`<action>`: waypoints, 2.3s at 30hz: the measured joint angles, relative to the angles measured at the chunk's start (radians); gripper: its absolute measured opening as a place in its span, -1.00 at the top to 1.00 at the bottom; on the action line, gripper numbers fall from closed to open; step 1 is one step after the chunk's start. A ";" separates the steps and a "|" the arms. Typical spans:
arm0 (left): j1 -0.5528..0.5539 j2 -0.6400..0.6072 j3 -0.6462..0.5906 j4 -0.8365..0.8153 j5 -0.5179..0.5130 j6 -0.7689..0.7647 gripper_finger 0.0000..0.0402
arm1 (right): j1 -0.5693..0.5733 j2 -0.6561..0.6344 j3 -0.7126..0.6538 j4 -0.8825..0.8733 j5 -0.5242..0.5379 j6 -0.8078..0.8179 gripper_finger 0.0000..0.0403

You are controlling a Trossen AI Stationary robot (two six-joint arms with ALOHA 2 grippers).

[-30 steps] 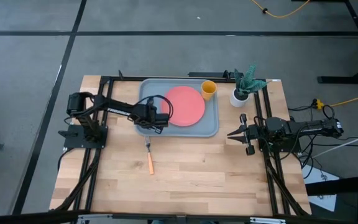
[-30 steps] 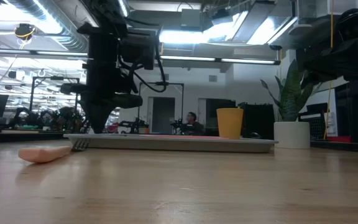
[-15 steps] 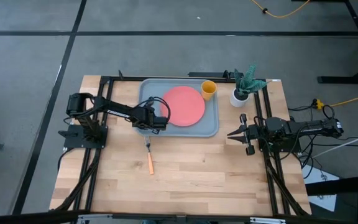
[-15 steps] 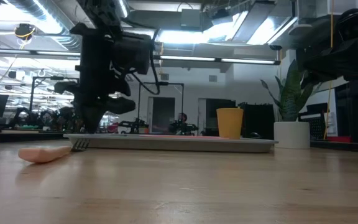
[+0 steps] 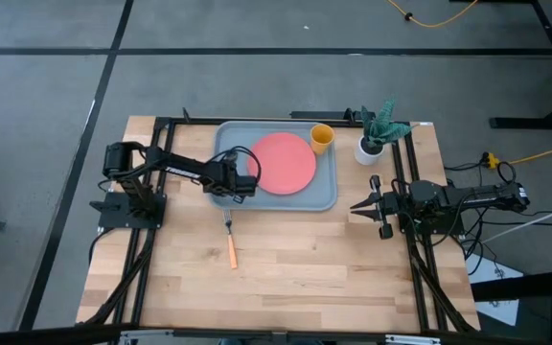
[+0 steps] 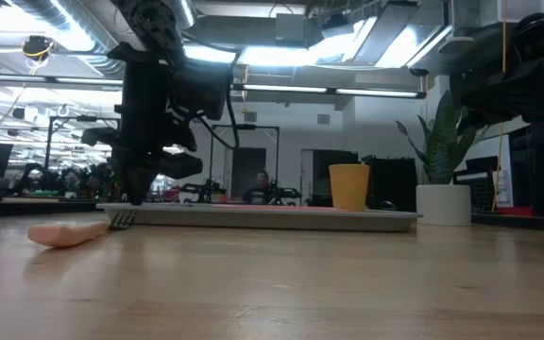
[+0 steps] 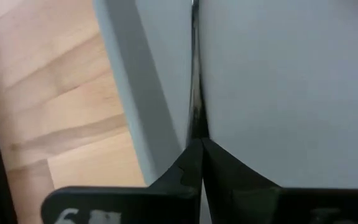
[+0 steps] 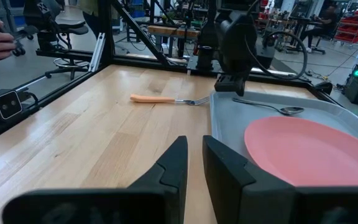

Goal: Pick and place plate/cup/fork/spoon on tray
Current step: Put the black spoon on the blue tray to the left of the pink plate

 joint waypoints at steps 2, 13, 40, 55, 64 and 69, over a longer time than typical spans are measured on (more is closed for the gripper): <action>0.006 0.000 -0.015 0.014 -0.007 0.000 0.97 | 0.000 0.000 0.000 0.000 0.000 0.000 0.72; 0.007 0.000 -0.053 0.054 -0.010 0.005 0.95 | 0.000 0.000 0.000 0.000 0.000 0.000 0.72; 0.007 0.000 -0.053 0.088 0.042 -0.002 0.95 | 0.000 0.000 0.000 0.000 0.000 0.000 0.72; 0.007 0.000 -0.053 0.105 0.038 0.016 0.95 | 0.000 0.000 0.000 0.000 0.000 0.000 0.72; 0.007 0.000 -0.053 0.051 0.016 0.016 0.95 | 0.000 0.000 0.000 0.000 0.000 0.000 0.72; 0.018 0.000 -0.057 0.056 0.031 0.016 0.95 | 0.000 0.000 0.000 0.000 0.000 0.000 0.72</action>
